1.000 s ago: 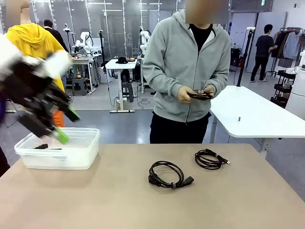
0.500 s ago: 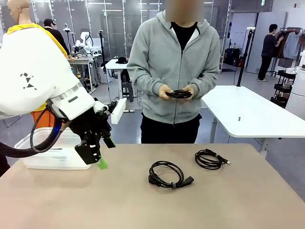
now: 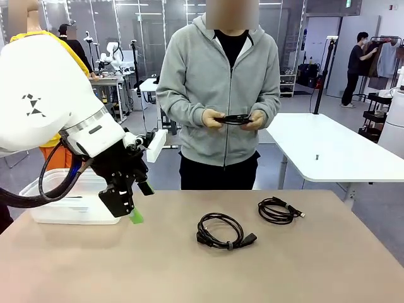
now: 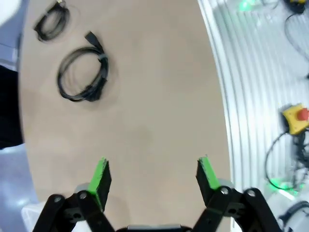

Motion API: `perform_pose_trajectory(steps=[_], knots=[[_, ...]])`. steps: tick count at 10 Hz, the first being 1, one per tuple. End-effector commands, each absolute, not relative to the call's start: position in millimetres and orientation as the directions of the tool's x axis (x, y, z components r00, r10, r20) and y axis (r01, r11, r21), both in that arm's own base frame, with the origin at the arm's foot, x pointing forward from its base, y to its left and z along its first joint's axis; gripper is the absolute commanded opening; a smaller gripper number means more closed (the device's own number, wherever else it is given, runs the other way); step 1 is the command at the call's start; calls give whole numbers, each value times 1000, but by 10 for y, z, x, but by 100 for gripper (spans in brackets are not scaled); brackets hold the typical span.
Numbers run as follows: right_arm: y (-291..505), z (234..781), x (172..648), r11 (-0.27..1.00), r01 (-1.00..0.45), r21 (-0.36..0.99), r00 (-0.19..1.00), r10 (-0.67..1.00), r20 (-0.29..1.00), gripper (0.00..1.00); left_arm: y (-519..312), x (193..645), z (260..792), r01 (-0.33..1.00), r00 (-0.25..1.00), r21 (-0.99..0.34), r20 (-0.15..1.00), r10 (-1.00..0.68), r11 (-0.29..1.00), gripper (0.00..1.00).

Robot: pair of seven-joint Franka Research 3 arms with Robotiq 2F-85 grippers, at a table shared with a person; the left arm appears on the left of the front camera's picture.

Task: Organize and store the cables.
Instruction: Place the Power Cable into the Organizing box.

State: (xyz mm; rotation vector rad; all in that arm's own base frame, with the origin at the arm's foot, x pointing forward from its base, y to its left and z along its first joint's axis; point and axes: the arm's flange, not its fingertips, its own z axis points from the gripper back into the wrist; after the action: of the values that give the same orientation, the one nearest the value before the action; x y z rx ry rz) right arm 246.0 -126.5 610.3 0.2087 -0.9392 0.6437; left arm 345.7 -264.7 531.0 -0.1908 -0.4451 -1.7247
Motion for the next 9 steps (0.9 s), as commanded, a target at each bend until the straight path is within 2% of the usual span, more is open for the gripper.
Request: perform_pose_trajectory(steps=[1, 2, 3, 5, 7, 9], knots=[[-1271, 6095, 2458, 796, -597, -103, 421, 420, 804, 100, -2924, 3504, 5314, 960, -232, 232, 335, -913, -158, 90], [-1271, 6095, 2458, 796, -597, -103, 421, 420, 804, 100, -3194, 3596, 5224, 963, -233, 210, 351, -907, -167, 90], [-1271, 6095, 2458, 796, -597, -103, 421, 420, 804, 100, -3438, 3690, 5110, 961, -219, 226, 261, -940, -161, 90], [-1271, 6095, 2458, 796, -597, -103, 421, 420, 804, 100, -3952, 3876, 4894, 969, -180, 206, 217, -960, -135, 90], [-1271, 6095, 2458, 796, -597, -103, 421, 420, 804, 100, -4524, 4002, 4491, 970, -144, 209, 73, -987, -126, 90], [-1271, 6095, 2458, 796, -597, -103, 421, 420, 804, 100, -4902, 4219, 4249, 972, -125, 204, 47, -991, -113, 90]])
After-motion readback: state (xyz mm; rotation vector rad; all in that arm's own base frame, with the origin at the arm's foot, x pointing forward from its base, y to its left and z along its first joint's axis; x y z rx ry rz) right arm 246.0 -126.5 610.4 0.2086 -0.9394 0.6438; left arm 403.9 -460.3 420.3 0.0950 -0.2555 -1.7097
